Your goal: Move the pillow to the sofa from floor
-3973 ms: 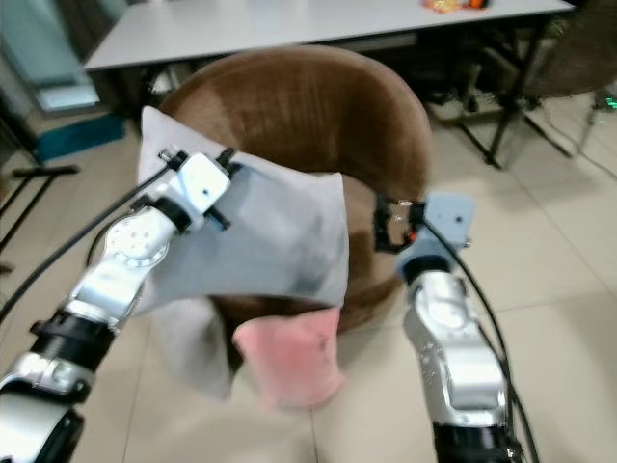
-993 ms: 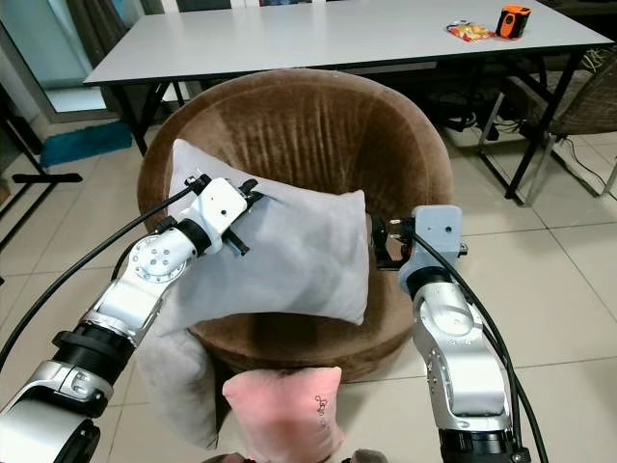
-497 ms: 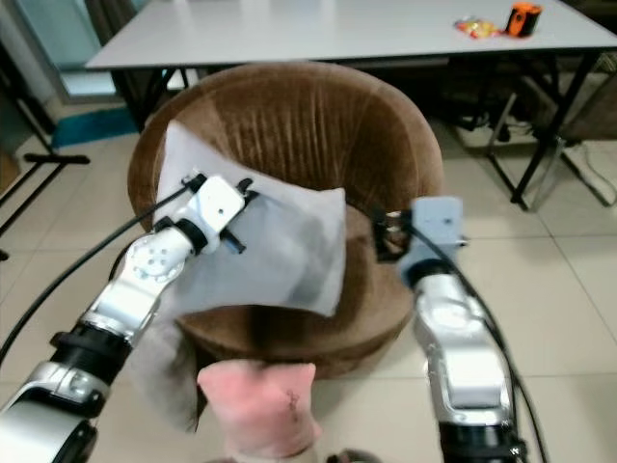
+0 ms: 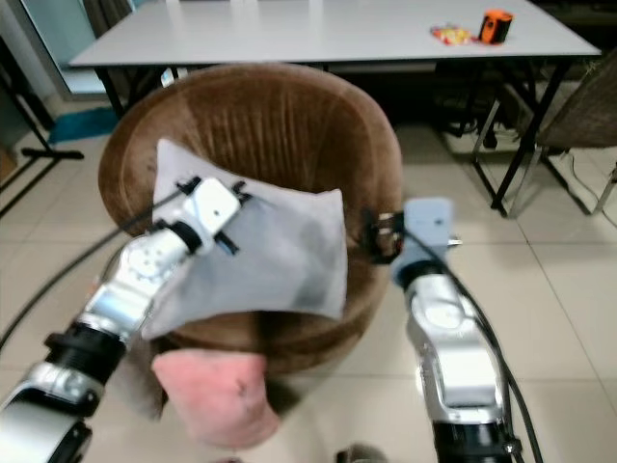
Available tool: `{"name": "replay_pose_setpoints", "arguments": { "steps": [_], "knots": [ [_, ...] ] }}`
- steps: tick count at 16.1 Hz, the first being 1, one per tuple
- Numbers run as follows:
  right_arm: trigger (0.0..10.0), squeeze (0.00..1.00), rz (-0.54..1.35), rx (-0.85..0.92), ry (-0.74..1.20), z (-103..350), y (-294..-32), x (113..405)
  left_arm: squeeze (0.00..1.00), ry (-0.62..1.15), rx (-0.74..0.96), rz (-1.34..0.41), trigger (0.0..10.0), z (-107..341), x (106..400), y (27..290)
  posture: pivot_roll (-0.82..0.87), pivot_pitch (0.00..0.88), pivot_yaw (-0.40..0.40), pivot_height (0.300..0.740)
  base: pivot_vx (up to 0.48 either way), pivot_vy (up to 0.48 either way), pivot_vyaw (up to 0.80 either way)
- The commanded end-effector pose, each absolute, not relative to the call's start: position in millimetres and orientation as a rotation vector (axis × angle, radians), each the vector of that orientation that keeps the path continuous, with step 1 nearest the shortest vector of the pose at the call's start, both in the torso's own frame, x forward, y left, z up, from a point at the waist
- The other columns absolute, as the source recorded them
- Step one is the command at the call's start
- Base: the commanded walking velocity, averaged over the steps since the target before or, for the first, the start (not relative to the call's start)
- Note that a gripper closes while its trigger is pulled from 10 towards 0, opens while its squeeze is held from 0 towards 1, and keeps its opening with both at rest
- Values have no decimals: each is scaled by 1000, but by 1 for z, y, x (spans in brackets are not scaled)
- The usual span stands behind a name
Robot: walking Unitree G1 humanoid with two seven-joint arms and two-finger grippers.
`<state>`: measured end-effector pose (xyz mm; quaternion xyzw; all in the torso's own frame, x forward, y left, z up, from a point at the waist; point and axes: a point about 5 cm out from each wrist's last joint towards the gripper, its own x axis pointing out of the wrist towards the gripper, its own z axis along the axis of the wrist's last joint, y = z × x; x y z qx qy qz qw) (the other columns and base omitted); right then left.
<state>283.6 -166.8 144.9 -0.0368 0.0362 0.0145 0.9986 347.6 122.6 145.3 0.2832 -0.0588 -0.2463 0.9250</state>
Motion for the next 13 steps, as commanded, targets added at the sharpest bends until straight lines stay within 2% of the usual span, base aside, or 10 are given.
{"name": "replay_pose_setpoints", "arguments": {
  "steps": [1,9,13],
  "knots": [
    [10000,0,23,-77,65,148,-170,286,0,-210,582,-497,10000,166,351,116,-139,0,100,740,0,-480,0],
    [10000,0,-14,-52,66,146,-172,288,0,-204,504,-479,10000,169,353,120,-134,0,94,740,0,0,0],
    [10000,0,-29,-63,70,145,-173,289,0,-210,510,-476,10000,171,354,121,-133,0,95,740,295,0,0]
  ]
}}
